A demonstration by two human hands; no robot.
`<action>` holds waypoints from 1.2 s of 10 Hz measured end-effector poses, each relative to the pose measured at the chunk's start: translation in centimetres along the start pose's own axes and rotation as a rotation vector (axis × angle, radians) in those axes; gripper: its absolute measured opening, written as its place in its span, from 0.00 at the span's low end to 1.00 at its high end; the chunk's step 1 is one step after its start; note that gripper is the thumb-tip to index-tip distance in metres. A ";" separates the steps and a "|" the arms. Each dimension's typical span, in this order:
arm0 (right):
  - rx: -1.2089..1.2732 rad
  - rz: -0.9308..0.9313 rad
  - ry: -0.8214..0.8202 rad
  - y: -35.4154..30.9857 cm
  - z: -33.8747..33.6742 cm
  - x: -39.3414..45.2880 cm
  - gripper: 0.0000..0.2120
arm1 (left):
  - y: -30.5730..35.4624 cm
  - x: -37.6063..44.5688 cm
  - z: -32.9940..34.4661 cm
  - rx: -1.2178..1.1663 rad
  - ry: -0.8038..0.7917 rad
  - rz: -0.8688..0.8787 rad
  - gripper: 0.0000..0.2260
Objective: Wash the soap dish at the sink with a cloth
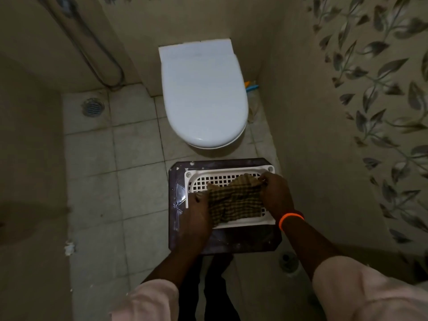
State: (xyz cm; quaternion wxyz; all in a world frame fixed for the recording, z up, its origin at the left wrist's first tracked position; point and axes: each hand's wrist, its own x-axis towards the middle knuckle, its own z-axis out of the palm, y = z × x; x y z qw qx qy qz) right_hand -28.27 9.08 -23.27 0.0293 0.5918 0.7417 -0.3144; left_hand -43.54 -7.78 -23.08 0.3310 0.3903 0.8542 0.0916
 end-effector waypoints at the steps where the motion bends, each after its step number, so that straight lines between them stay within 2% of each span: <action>1: -0.277 -0.060 -0.008 0.2 0.5 -0.6 0.15 | 0.3 0.1 0.0 0.193 -0.013 0.082 0.30; 2: -0.546 -0.106 0.038 0.3 0.7 -1.0 0.15 | 0.7 0.5 -0.4 0.263 0.035 0.115 0.30; 3: -0.518 -0.127 0.050 0.8 0.8 -1.0 0.14 | 1.2 0.9 -0.7 0.317 0.032 0.182 0.27; 4: -0.289 -0.363 -0.097 1.5 1.5 -1.8 0.20 | 1.2 1.6 -0.8 0.396 -0.022 0.213 0.24; 5: -0.302 -0.471 -0.269 2.0 2.0 -2.6 0.22 | 1.2 2.3 -0.8 0.405 -0.017 0.237 0.20; 6: -0.356 -0.414 -0.266 2.6 2.1 -2.4 0.22 | 1.7 2.6 -1.1 0.408 -0.010 0.248 0.17; 7: -0.367 -0.377 -0.221 2.8 2.3 -2.1 0.24 | 1.6 2.9 -0.7 0.404 0.013 0.262 0.17; 10: -0.360 -0.270 -0.224 0.6 0.8 -4.3 0.15 | 0.9 1.3 -1.5 0.453 0.083 0.334 0.20; 11: -0.374 -0.375 -0.018 -1.3 -1.0 -5.7 0.15 | 0.7 0.1 -3.7 0.459 0.188 0.415 0.20; 12: -0.409 -0.387 0.032 -3.7 -3.6 -7.8 0.18 | 1.6 -1.3 -6.4 0.487 0.268 0.443 0.24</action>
